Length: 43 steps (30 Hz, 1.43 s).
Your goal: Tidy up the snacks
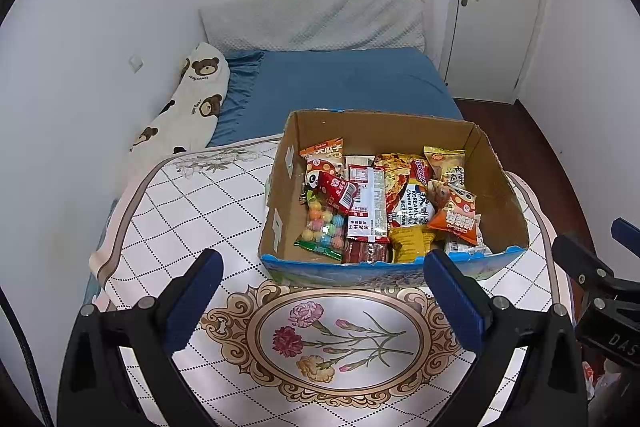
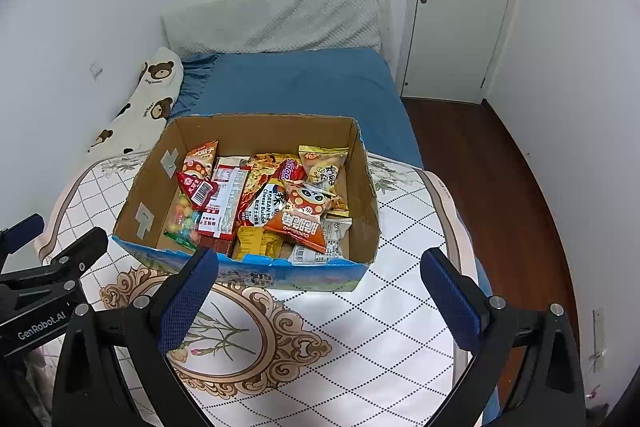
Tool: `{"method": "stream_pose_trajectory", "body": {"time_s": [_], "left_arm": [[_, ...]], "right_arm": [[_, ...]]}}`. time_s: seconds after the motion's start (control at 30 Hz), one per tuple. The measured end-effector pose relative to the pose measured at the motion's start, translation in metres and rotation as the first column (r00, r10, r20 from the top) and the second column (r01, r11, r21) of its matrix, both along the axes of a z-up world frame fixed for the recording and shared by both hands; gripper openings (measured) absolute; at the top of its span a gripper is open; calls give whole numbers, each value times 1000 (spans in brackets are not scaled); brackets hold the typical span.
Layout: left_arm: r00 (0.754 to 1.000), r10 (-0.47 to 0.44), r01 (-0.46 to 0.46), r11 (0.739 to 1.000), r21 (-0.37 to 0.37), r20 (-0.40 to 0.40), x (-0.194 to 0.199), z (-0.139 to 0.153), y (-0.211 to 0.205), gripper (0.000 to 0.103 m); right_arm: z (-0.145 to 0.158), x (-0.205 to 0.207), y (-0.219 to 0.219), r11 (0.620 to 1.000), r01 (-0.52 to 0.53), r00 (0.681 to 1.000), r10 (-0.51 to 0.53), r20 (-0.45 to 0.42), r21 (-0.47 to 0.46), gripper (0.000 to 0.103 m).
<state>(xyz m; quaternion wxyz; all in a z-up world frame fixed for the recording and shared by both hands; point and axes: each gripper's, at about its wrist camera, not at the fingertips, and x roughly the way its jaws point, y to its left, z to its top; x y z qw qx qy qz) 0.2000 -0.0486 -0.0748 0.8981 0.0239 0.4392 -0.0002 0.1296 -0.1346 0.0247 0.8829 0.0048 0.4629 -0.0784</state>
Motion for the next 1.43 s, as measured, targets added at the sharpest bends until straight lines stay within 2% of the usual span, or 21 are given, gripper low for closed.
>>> {"method": "stream_pose_trajectory", "body": {"time_s": [0.47, 1.43], "left_arm": [[1000, -9, 9, 1000, -5, 10, -5, 8, -5, 103], [1000, -18, 18, 1000, -8, 1, -6, 6, -7, 103]], "right_arm": [[1, -2, 0, 1000, 10, 1000, -10, -7, -1, 103], [3, -4, -4, 1000, 22, 1000, -22, -2, 4, 103]]}}
